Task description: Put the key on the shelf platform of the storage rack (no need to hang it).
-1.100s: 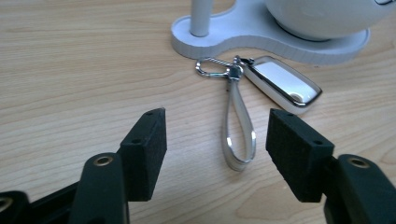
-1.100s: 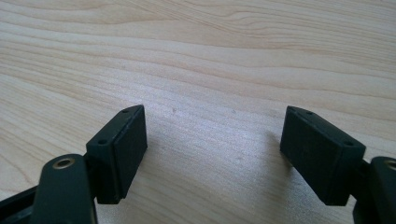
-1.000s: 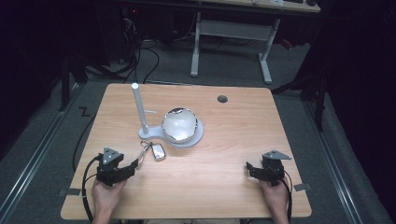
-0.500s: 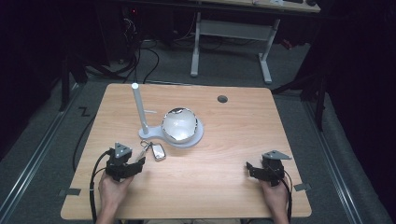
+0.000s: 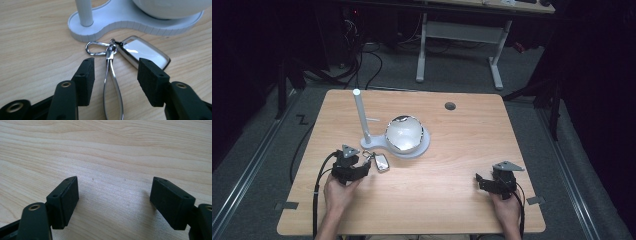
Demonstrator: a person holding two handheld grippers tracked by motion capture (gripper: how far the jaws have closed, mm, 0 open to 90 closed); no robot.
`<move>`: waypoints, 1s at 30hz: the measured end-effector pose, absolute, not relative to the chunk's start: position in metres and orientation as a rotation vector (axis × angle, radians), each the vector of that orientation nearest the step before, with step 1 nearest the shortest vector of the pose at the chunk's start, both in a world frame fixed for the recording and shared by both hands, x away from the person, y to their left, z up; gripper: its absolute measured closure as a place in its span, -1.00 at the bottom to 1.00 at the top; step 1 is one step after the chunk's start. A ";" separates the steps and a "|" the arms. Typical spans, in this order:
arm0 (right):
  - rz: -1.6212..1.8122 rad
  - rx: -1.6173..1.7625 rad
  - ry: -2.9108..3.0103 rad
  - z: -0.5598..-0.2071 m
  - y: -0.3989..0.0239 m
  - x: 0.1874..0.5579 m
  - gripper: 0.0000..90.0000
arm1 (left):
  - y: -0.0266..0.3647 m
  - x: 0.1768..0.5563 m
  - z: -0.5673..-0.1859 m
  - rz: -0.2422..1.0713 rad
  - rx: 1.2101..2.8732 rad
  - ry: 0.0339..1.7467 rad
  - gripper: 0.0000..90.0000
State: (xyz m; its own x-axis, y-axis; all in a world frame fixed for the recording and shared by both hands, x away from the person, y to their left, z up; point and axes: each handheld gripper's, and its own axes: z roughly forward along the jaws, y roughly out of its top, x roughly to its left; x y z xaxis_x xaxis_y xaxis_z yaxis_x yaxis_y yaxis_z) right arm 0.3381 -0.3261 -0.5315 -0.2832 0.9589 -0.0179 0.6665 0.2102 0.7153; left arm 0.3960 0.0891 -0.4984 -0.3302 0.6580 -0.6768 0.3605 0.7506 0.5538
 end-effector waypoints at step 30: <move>0.838 1.505 2.027 -0.531 -0.326 0.338 -0.48 | 0.078 0.426 -0.527 0.456 0.829 1.992 0.50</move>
State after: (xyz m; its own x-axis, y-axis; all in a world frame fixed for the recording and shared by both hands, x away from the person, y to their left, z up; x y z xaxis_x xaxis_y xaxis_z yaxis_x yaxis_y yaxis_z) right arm 0.3380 -0.3259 -0.5315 -0.2822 0.9592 -0.0171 0.6673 0.2091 0.7149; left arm 0.4257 0.0782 -0.5274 -0.3677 0.7074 -0.6036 0.3747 0.7067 0.6001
